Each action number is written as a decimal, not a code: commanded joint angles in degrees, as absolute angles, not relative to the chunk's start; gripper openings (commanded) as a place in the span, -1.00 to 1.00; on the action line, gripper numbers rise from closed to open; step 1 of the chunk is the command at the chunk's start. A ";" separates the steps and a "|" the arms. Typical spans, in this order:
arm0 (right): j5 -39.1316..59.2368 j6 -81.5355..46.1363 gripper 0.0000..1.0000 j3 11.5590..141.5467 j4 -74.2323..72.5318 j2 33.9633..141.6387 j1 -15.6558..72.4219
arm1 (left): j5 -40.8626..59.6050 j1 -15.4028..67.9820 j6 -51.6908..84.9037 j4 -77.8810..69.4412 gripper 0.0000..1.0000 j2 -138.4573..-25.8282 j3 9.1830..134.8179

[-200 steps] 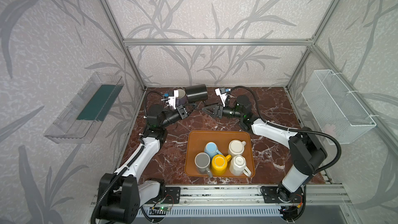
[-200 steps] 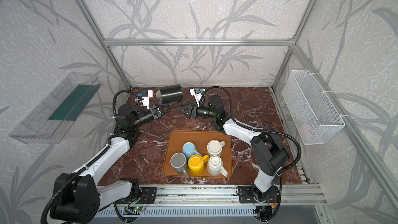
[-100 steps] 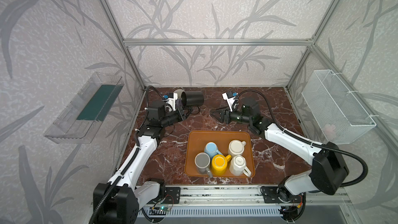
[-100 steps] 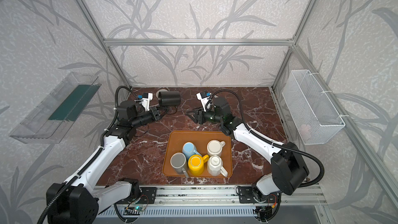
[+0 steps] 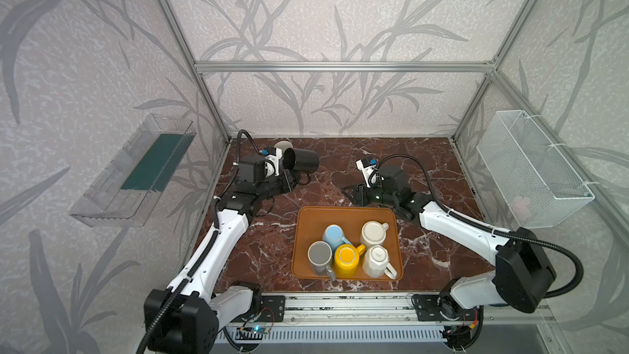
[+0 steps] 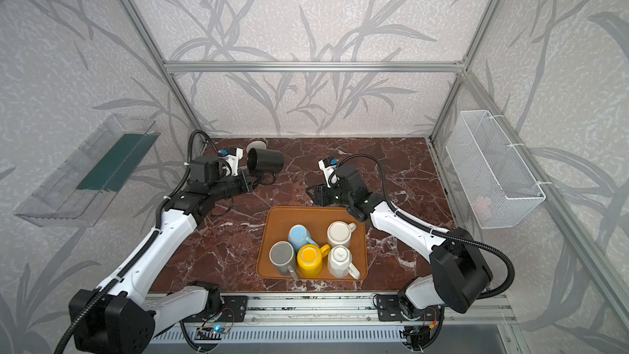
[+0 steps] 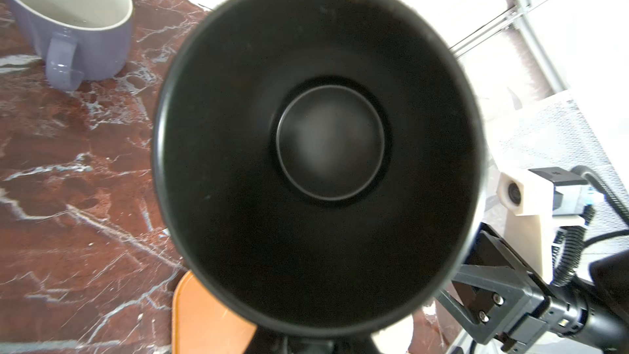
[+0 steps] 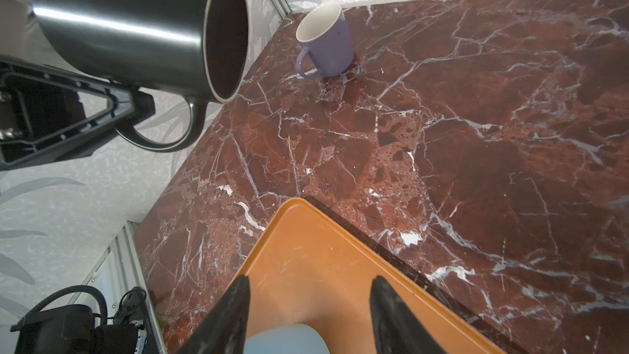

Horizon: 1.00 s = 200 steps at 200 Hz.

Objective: Turn the mug right side up
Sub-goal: 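Open the right gripper and draw it back while the left gripper holds the mug, then carry the black mug toward the lavender mug and turn it upright with the left gripper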

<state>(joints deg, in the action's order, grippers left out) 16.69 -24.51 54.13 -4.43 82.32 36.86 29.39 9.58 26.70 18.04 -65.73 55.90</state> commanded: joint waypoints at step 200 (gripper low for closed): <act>9.86 -23.65 0.10 56.62 5.12 80.73 39.97 | 4.67 13.27 11.50 28.74 -1.00 -96.73 83.44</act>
<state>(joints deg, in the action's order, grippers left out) 11.31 -24.29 54.63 2.61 82.30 39.38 6.42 13.69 14.11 30.92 -94.21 77.91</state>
